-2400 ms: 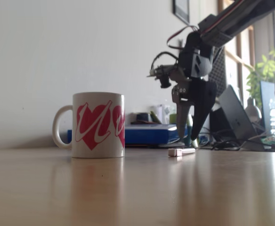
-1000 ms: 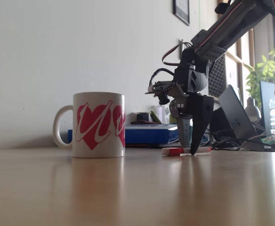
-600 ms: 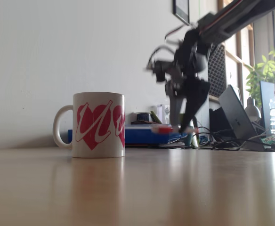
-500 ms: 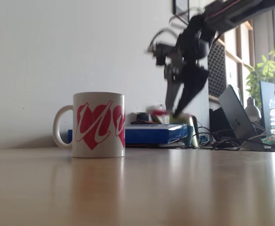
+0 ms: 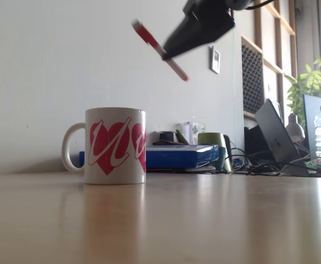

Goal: Grab the pen and place it in the cup.

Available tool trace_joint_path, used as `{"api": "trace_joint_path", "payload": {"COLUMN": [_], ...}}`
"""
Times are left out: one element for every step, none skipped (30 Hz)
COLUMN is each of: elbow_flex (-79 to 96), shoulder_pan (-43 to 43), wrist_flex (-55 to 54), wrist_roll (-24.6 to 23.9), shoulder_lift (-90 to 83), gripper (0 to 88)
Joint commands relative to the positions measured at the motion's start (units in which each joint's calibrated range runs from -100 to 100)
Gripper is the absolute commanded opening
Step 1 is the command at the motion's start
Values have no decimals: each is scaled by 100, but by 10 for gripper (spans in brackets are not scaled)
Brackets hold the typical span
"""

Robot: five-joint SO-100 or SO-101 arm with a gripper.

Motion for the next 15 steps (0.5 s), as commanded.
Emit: {"api": "trace_joint_path", "payload": {"elbow_flex": [-120,-138,-147,-147,-174,-184,-229,-292,-365,-428,-491,-546,-582,-582,-582], "shoulder_pan": [-128,-120,-87,-61,-28,30,97,172,256,331,381,414,422,431,439], "wrist_flex": [-922,-1155,-1370,-1619,-1800,-1963,-2101,-2221,-2307,-2376,-2436,-2479,-2505,-2514,-2514], "wrist_roll": [-627,-753,-863,-969,-1047,-1131,-1210,-1315,-1452,-1599,-1715,-1809,-1872,-1909,-1925], "shoulder_lift": [-66,34,167,308,457,623,797,980,1162,1345,1511,1660,1793,1918,2025], "gripper": [11,11,11,11,11,11,11,11,11,11,11,11,11,11,11]}}
